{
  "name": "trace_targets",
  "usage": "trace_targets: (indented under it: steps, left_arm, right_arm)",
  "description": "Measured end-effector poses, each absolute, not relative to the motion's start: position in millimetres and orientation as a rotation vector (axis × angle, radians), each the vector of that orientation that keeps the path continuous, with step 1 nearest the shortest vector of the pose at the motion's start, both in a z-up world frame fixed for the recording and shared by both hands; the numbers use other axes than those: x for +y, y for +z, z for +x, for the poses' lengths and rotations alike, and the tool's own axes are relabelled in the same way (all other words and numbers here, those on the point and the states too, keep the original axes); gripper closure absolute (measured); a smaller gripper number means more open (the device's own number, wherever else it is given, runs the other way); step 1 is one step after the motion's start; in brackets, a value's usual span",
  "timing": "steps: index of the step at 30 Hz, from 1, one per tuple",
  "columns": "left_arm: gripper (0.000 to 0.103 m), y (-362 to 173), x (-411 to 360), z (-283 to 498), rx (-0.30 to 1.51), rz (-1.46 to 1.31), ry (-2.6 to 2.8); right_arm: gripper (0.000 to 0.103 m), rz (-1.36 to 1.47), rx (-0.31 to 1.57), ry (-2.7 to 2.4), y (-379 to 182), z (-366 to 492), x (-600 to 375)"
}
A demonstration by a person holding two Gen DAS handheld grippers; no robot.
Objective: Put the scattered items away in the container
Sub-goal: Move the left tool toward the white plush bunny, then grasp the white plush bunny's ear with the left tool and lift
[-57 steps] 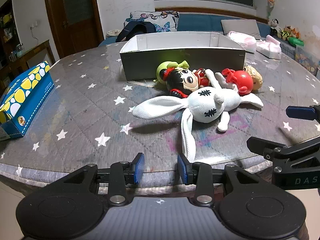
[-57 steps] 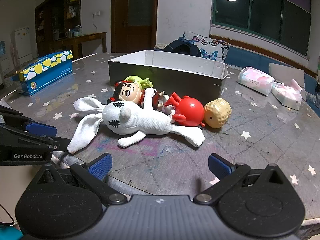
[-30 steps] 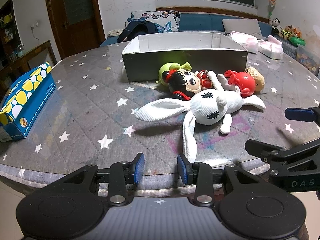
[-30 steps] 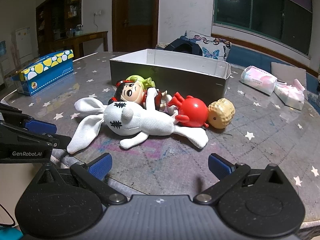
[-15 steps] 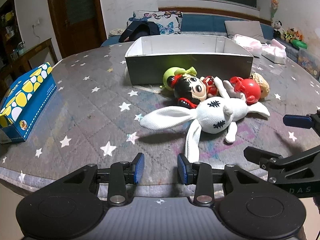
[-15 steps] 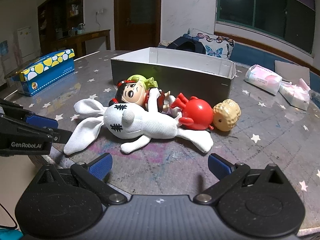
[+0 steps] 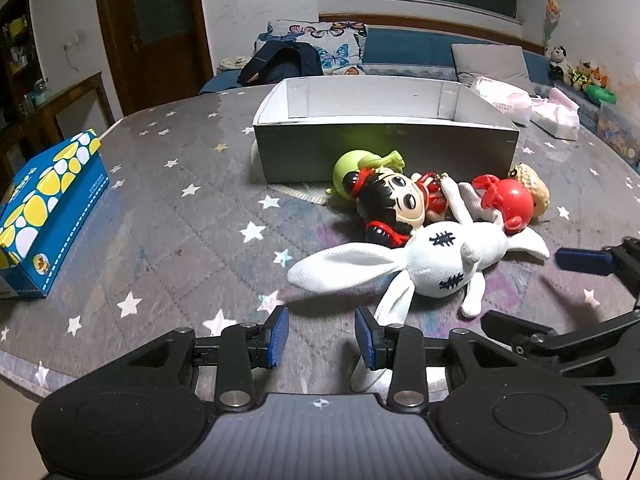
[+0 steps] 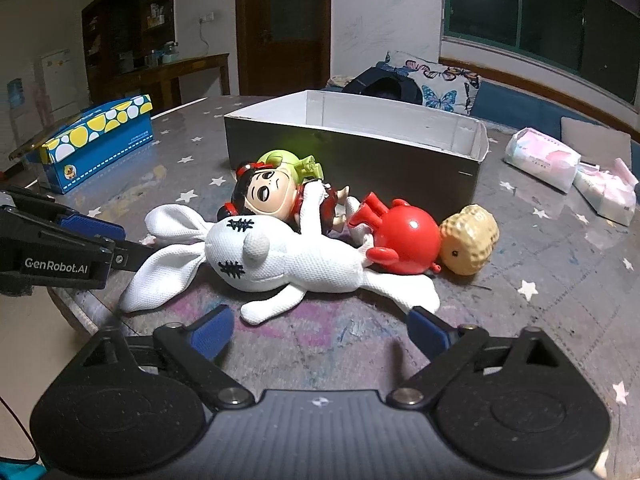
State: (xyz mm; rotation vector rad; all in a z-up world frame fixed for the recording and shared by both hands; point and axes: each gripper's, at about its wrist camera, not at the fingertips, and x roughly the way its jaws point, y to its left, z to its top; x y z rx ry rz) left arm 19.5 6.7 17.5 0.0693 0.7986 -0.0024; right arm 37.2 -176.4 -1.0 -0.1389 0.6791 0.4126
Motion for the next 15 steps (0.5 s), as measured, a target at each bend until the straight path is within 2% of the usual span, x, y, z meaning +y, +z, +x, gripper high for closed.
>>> trace_targets:
  steps: [15]
  left_arm:
    - [0.065, 20.3, 5.7, 39.4, 0.825, 0.037, -0.113]
  right_arm:
    - [0.013, -0.187, 0.686, 0.457, 2.6, 59.0, -172.0]
